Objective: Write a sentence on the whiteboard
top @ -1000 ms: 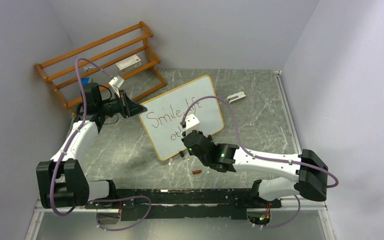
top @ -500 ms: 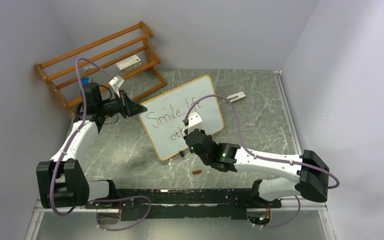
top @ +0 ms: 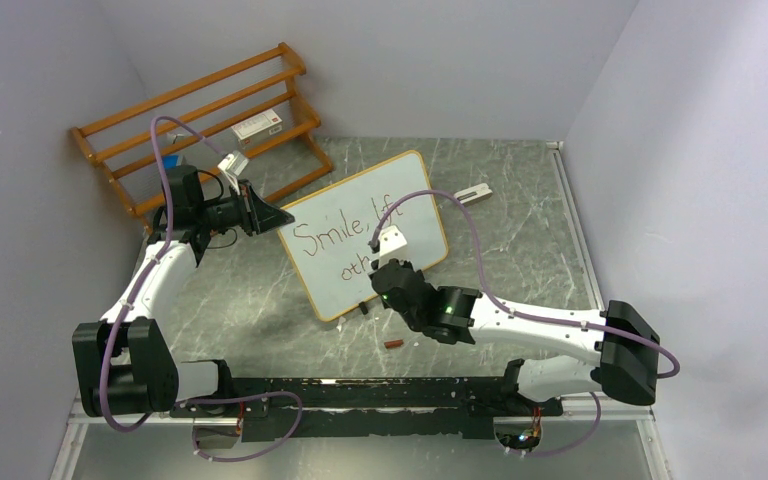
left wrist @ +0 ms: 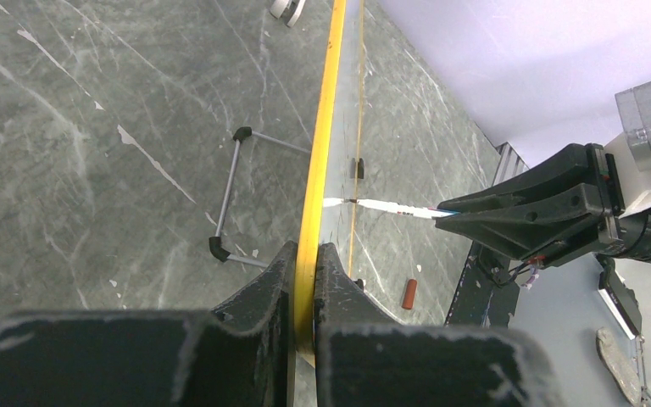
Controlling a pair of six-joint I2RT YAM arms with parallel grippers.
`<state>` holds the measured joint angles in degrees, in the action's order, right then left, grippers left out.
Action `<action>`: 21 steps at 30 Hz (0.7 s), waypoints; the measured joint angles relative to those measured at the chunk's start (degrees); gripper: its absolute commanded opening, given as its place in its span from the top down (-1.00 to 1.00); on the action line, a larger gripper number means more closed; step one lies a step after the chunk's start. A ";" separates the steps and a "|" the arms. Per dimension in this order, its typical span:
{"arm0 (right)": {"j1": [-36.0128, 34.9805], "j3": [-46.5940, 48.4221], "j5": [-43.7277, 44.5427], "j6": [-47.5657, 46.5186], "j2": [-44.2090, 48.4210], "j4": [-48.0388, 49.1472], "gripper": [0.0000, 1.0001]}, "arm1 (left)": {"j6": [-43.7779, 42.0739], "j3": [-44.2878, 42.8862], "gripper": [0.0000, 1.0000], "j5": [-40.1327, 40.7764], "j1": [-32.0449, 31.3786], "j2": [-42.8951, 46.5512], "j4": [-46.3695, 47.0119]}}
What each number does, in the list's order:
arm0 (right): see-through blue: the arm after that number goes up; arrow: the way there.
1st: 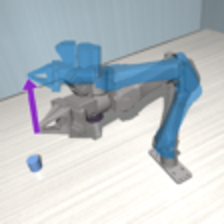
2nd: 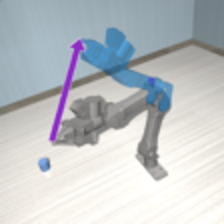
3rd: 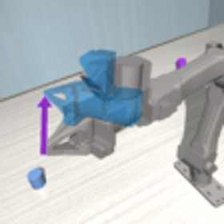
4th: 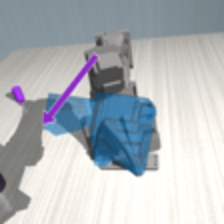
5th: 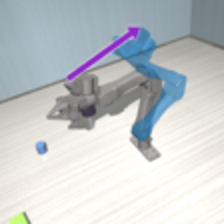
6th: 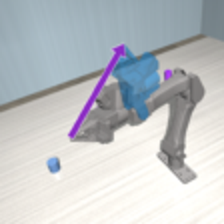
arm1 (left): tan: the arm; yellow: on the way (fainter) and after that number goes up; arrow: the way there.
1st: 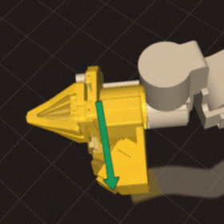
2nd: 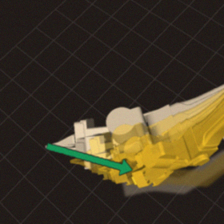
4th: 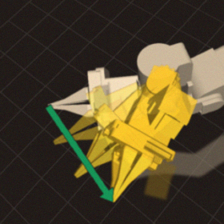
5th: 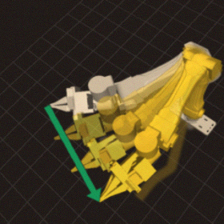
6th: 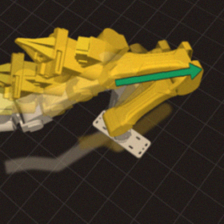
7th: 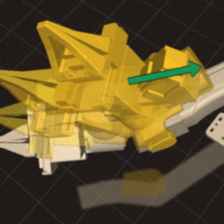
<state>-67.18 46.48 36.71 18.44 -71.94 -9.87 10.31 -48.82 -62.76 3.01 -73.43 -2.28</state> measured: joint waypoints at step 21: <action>0.02 -0.55 -1.27 1.14 0.59 -2.73 1.00 | 0.00 -0.04 0.90 -0.02 0.00 -0.04 -0.02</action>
<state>-67.16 45.93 35.44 19.57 -71.35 -12.60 10.31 -48.86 -62.78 3.01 -73.47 -2.31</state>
